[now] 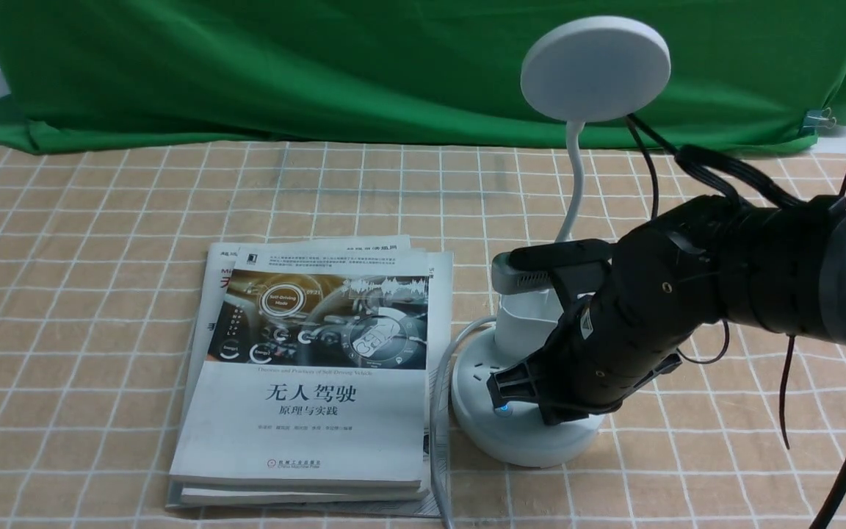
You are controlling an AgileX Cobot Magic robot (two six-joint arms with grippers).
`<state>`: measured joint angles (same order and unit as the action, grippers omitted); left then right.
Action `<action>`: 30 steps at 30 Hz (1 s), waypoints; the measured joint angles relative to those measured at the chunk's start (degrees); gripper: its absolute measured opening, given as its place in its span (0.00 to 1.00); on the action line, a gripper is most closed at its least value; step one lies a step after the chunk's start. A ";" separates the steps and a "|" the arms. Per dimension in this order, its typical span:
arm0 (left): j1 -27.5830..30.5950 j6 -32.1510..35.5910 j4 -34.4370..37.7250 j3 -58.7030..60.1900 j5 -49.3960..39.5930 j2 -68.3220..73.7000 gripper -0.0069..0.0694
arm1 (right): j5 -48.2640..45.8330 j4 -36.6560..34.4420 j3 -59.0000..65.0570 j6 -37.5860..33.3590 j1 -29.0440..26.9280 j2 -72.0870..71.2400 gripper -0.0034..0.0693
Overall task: Turn off the desk lamp on the light coffee tablecloth by hand.
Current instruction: 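Press the power button on the lamp base to turn the lamp off with the right gripper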
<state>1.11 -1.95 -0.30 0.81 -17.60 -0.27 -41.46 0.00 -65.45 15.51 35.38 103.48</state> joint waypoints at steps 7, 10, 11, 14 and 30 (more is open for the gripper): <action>0.00 0.00 0.00 0.00 0.00 0.00 0.10 | -0.07 0.00 0.19 -0.06 0.00 -3.15 0.10; 0.00 0.00 0.00 0.00 0.00 0.00 0.10 | 0.19 0.00 0.19 -0.06 0.00 -3.31 0.10; 0.00 0.00 0.00 0.00 0.00 0.00 0.10 | 0.45 0.00 0.25 -0.06 0.00 -3.26 0.10; 0.00 0.00 0.00 0.00 0.00 0.00 0.10 | 0.89 0.00 0.36 -0.06 0.00 -3.20 0.10; 0.00 0.00 0.00 0.00 0.00 0.00 0.10 | 0.36 0.58 0.02 -0.10 0.00 0.29 0.10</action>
<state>1.11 -1.95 -0.30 0.81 -17.60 -0.27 -41.10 0.58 -65.43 15.40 35.38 103.76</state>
